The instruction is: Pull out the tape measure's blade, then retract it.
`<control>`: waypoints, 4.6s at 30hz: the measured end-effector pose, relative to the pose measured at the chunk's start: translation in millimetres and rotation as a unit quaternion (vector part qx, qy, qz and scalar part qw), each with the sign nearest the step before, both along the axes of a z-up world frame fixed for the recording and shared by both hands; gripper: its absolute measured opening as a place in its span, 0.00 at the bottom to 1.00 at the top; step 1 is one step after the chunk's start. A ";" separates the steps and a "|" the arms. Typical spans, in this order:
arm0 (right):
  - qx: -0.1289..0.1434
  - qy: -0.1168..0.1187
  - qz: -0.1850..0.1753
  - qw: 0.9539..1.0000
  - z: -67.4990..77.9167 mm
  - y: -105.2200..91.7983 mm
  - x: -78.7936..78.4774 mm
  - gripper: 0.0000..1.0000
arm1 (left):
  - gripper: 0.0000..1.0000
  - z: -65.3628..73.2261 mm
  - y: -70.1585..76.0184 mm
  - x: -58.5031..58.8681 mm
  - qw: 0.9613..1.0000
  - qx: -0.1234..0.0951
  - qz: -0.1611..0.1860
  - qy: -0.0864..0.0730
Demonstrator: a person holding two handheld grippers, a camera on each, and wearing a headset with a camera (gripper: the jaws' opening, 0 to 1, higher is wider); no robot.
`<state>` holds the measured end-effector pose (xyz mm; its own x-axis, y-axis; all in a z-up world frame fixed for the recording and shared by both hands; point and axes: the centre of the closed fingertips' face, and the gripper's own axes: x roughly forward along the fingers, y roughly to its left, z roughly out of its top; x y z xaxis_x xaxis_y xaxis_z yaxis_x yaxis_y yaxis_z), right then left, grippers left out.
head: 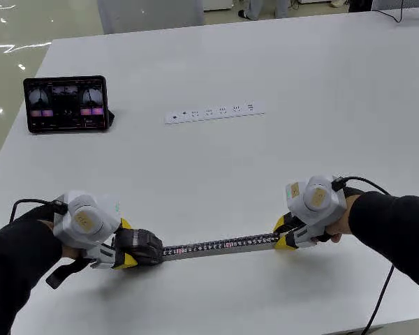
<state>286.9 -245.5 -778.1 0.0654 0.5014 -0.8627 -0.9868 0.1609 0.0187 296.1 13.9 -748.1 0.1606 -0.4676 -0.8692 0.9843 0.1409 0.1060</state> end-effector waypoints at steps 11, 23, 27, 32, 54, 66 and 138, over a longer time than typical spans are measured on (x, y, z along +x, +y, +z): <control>-0.005 0.001 -0.002 1.000 -0.8 0.0 0.3 0.12 | 0.32 1.4 0.8 0.5 1.000 0.001 0.014 0.010; 0.009 -0.021 -0.050 0.998 11.2 8.4 10.3 0.33 | 0.43 8.2 3.8 4.5 0.998 -0.010 0.055 0.018; 0.034 -0.018 -0.101 0.994 20.6 11.6 16.7 0.44 | 0.52 13.3 6.5 7.7 0.996 -0.021 0.079 0.020; 0.063 -0.018 -0.152 0.986 28.7 9.8 15.8 0.50 | 0.62 22.8 4.2 6.0 0.992 -0.052 0.112 0.029; 0.122 -0.094 -0.258 0.954 58.1 -52.8 -15.9 0.61 | 0.85 30.5 44.3 -17.2 0.929 -0.188 0.317 0.024; 0.121 -0.094 -0.291 0.945 63.2 -78.4 -46.6 0.72 | 0.99 35.1 64.5 -41.6 0.919 -0.215 0.331 -0.016; 0.103 -0.075 -0.306 0.943 50.4 -99.4 -82.3 0.99 | 0.99 40.3 98.7 -55.7 0.917 -0.186 0.346 -0.062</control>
